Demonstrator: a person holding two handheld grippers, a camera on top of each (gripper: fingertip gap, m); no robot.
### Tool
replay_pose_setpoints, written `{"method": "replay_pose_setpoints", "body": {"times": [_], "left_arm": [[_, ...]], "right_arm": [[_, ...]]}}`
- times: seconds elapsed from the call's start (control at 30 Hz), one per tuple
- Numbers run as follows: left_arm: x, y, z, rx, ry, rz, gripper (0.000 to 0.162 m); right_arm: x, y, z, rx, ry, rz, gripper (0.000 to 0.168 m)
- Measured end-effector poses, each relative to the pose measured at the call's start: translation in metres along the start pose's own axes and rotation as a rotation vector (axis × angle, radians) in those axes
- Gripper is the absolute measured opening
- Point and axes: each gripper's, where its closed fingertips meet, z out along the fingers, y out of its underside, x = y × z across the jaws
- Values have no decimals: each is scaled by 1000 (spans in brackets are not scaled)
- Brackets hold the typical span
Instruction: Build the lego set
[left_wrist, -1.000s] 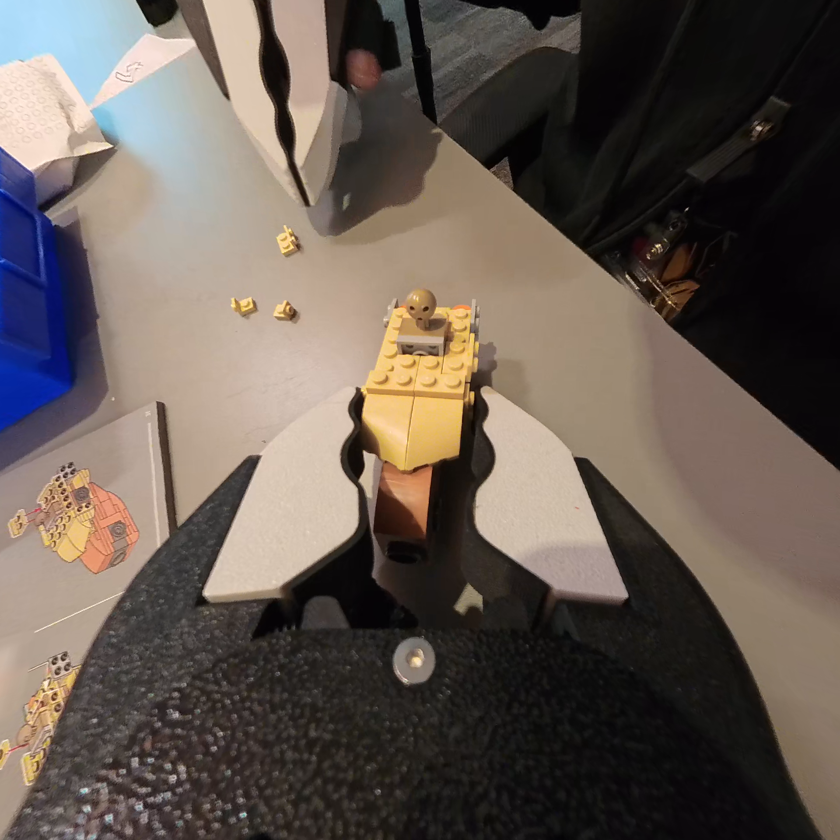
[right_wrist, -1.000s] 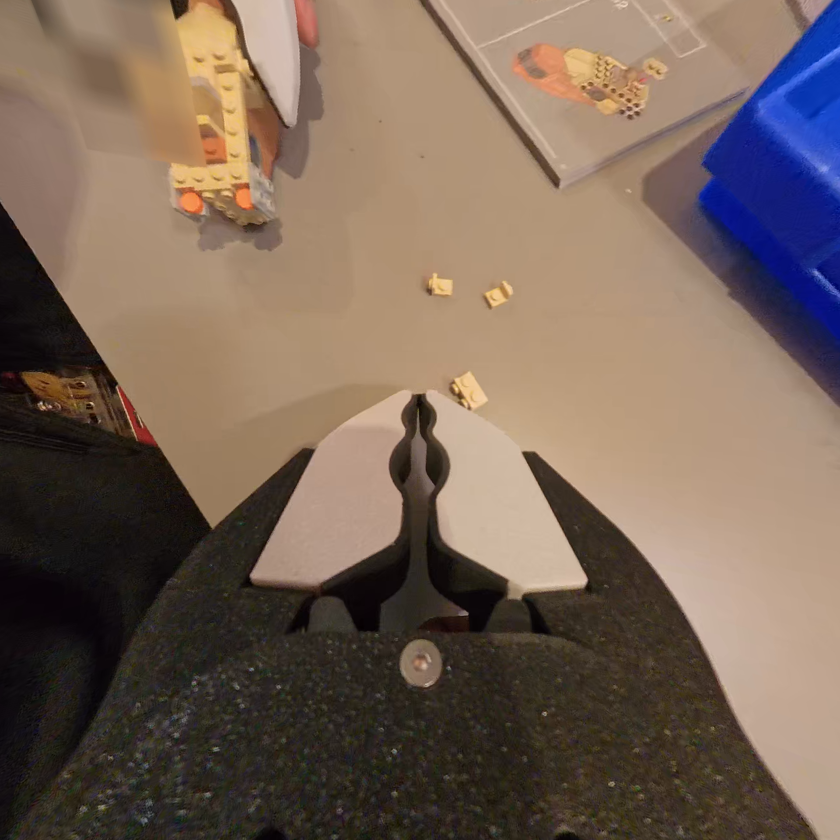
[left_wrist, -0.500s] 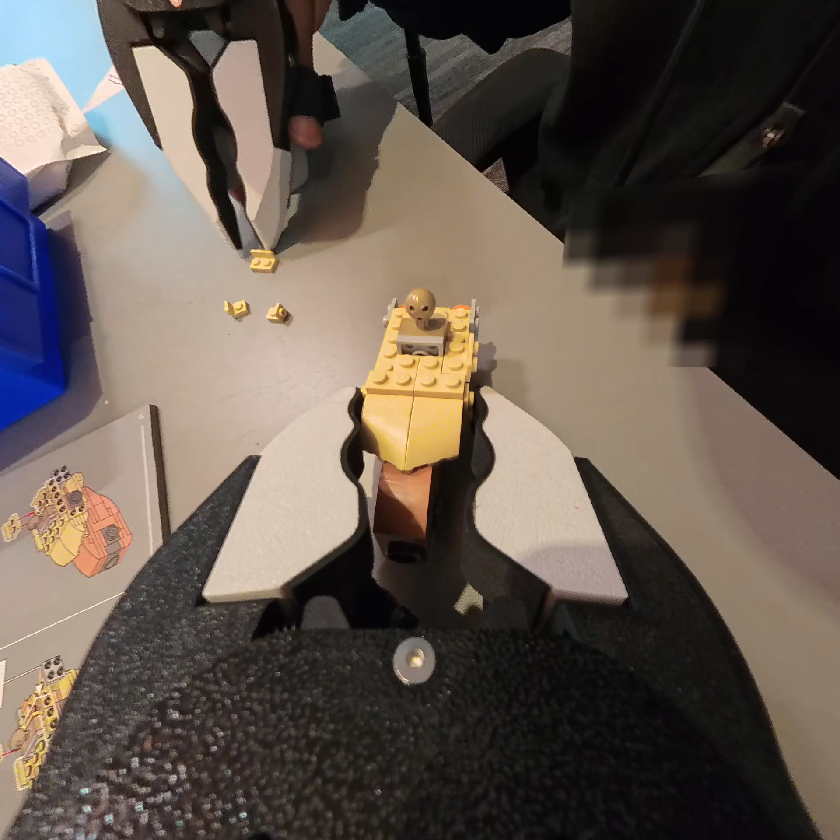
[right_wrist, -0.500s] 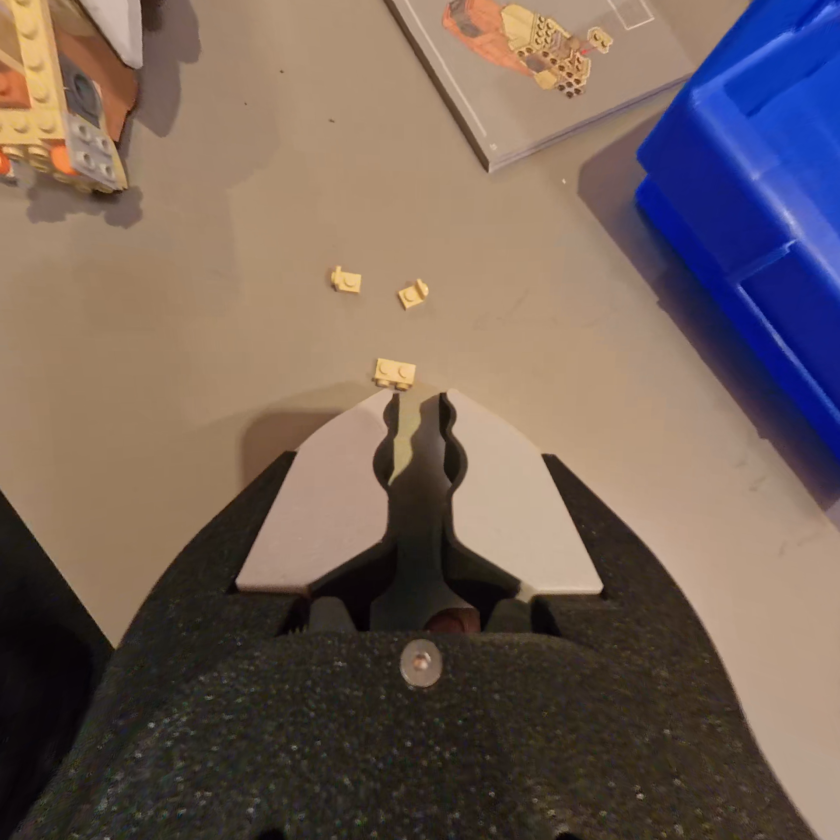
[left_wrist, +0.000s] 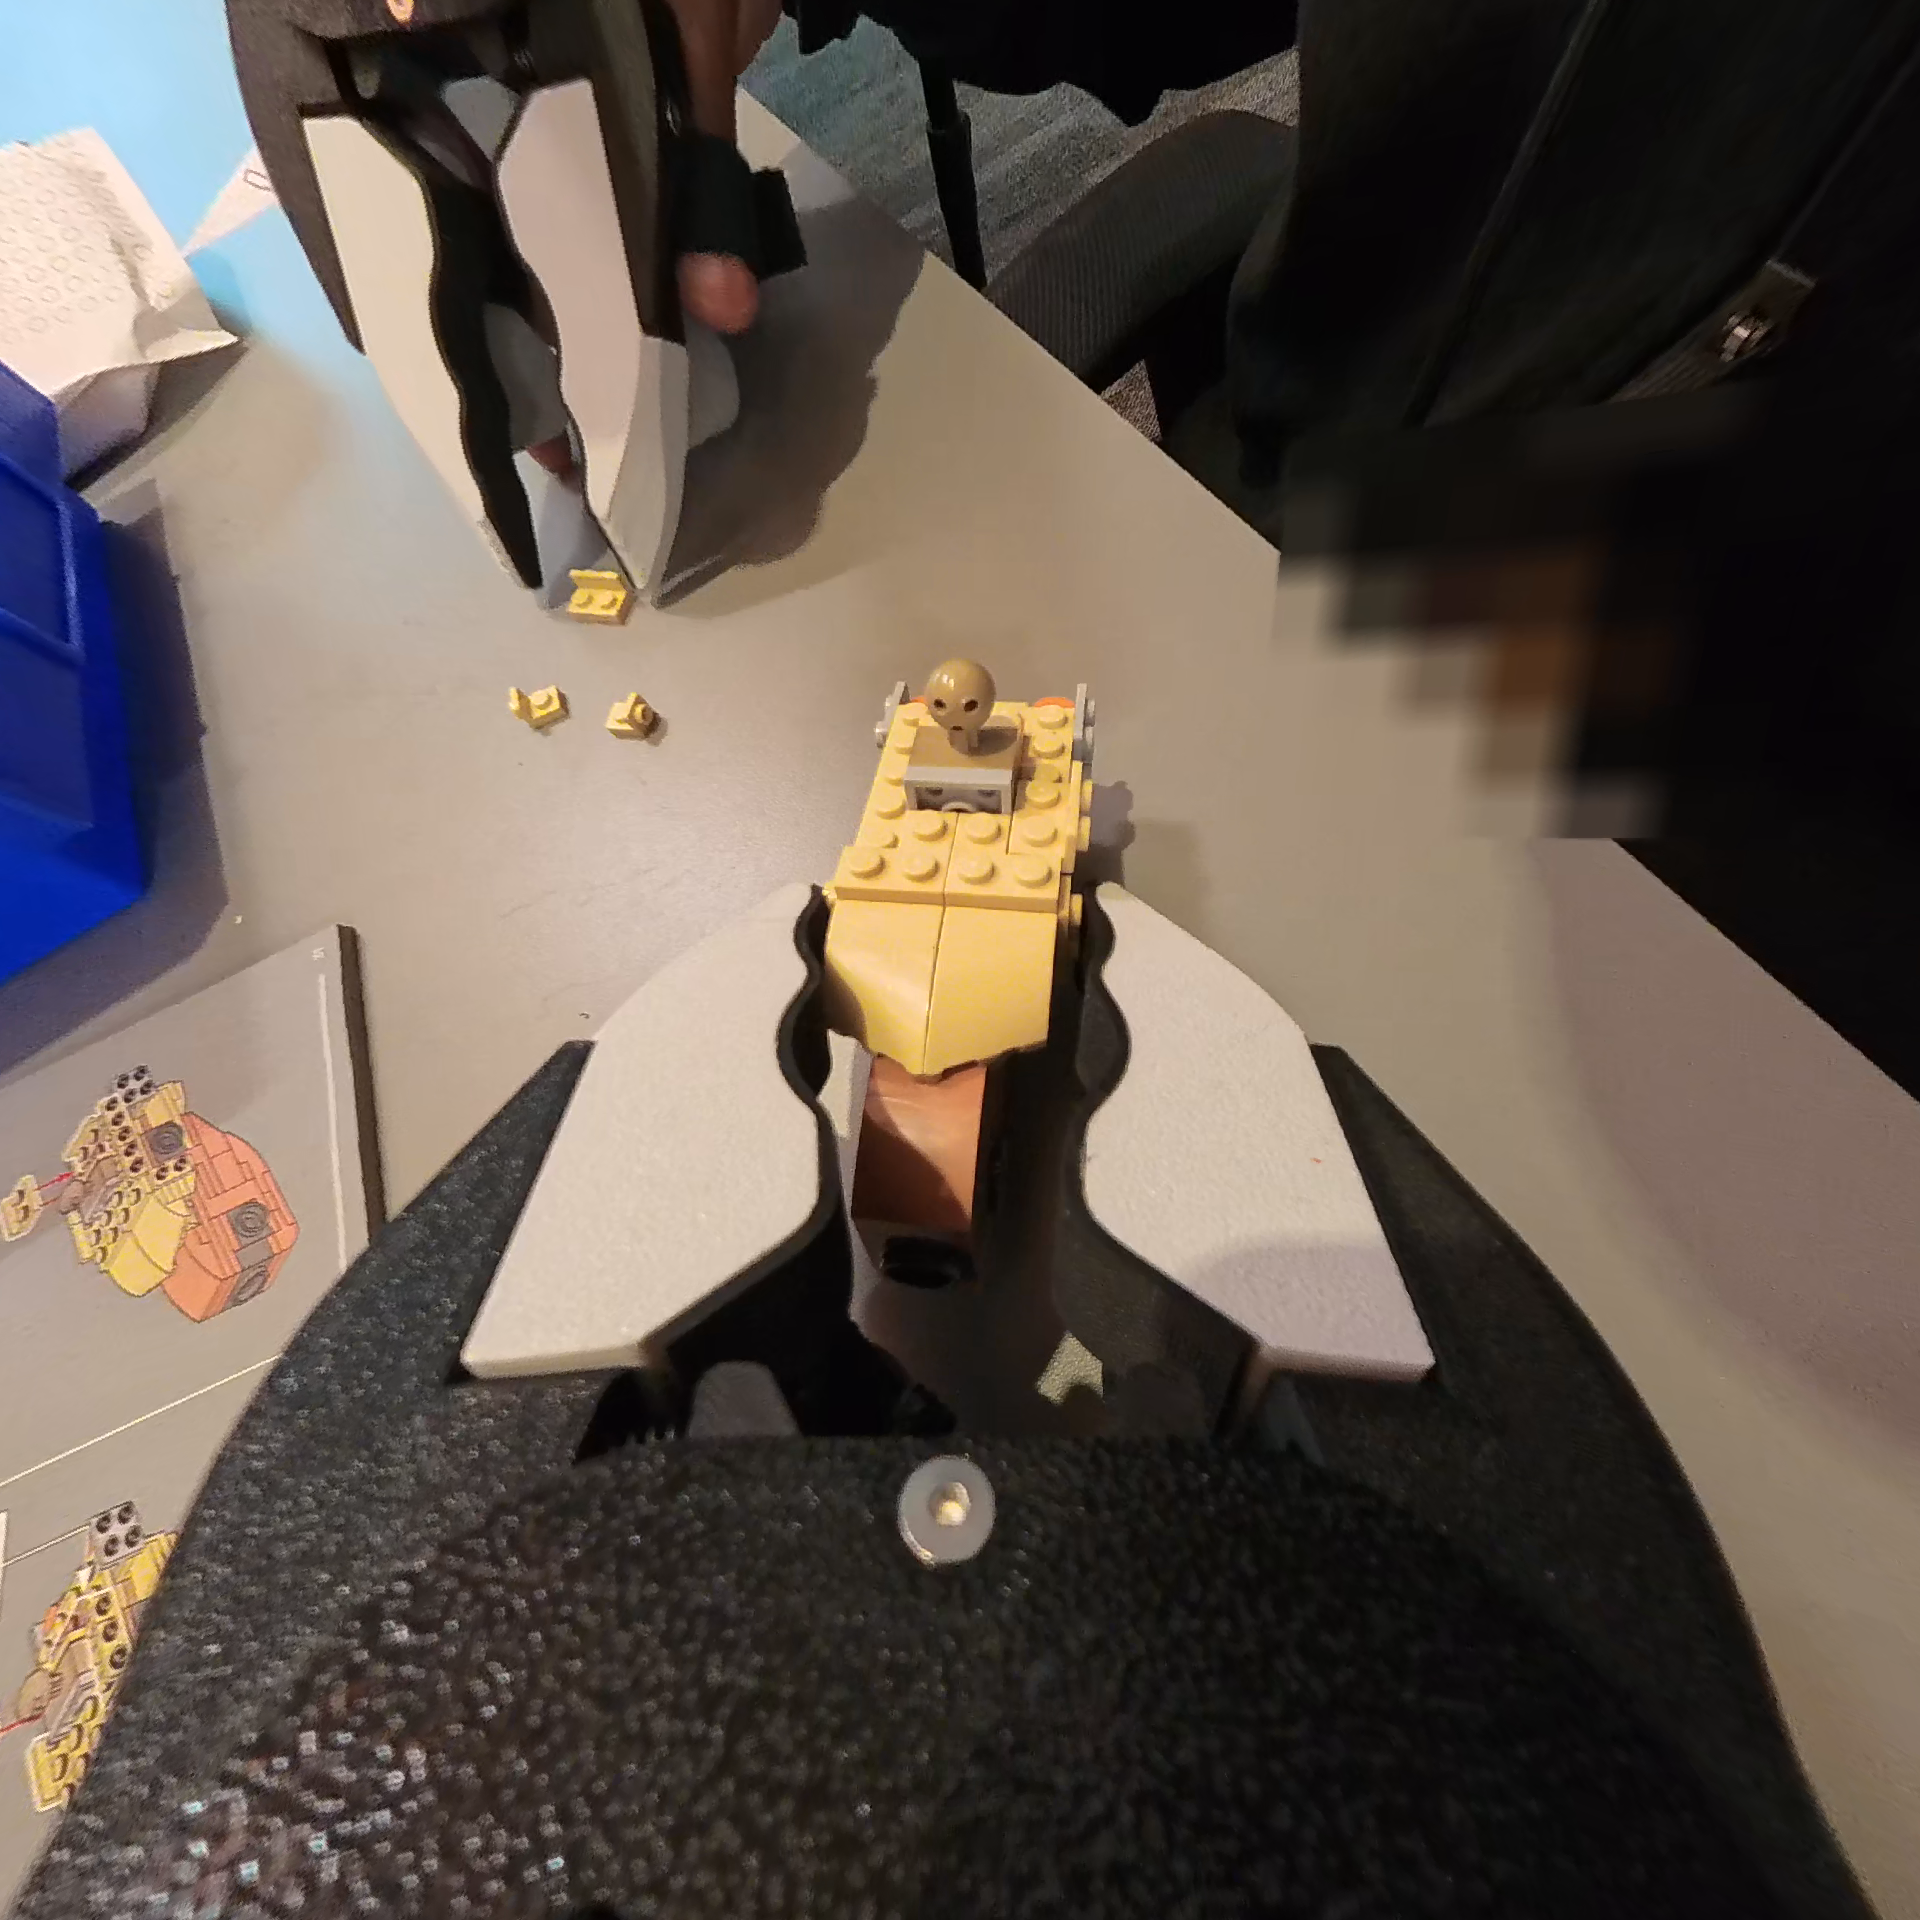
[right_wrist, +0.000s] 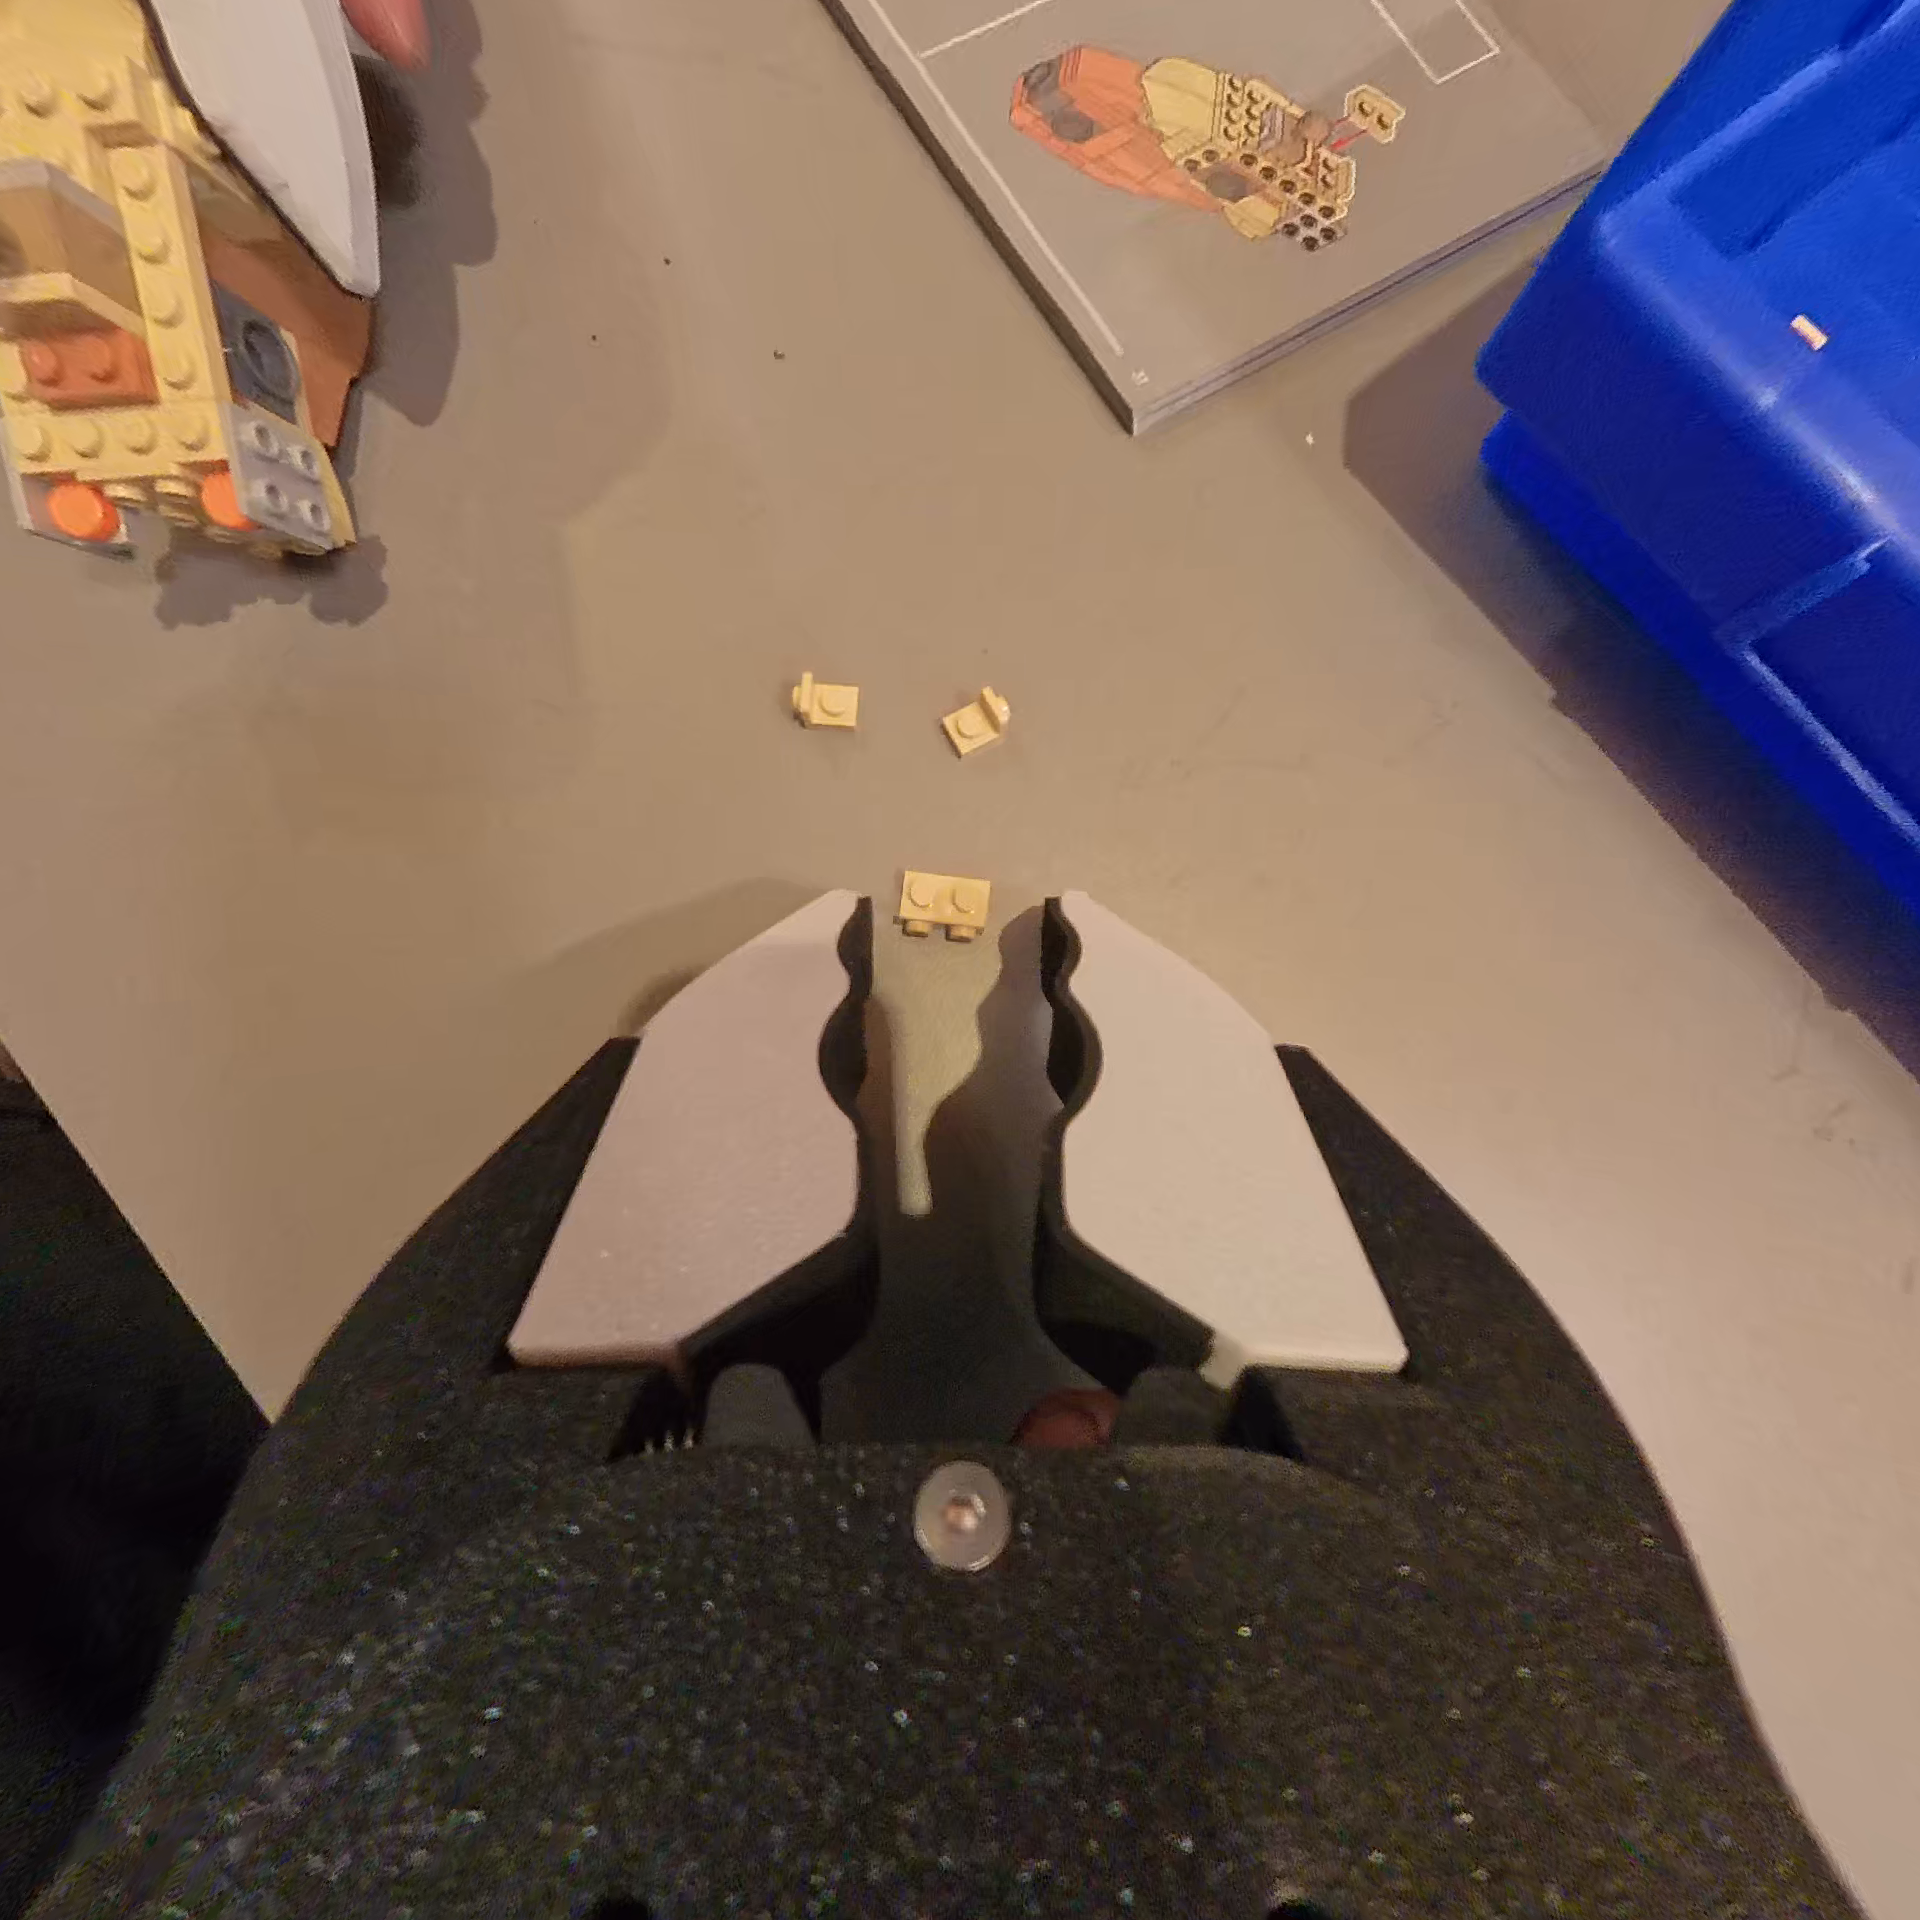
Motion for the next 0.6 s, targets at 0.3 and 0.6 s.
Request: {"method": "replay_pose_setpoints", "body": {"times": [0.3, 0.6], "left_arm": [[1, 0, 0, 2, 6, 4, 45], [2, 1, -1, -2, 27, -25, 45]], "right_arm": [[0, -4, 6, -11, 10, -113, 16], [-8, -23, 3, 85, -53, -223, 16]]}}
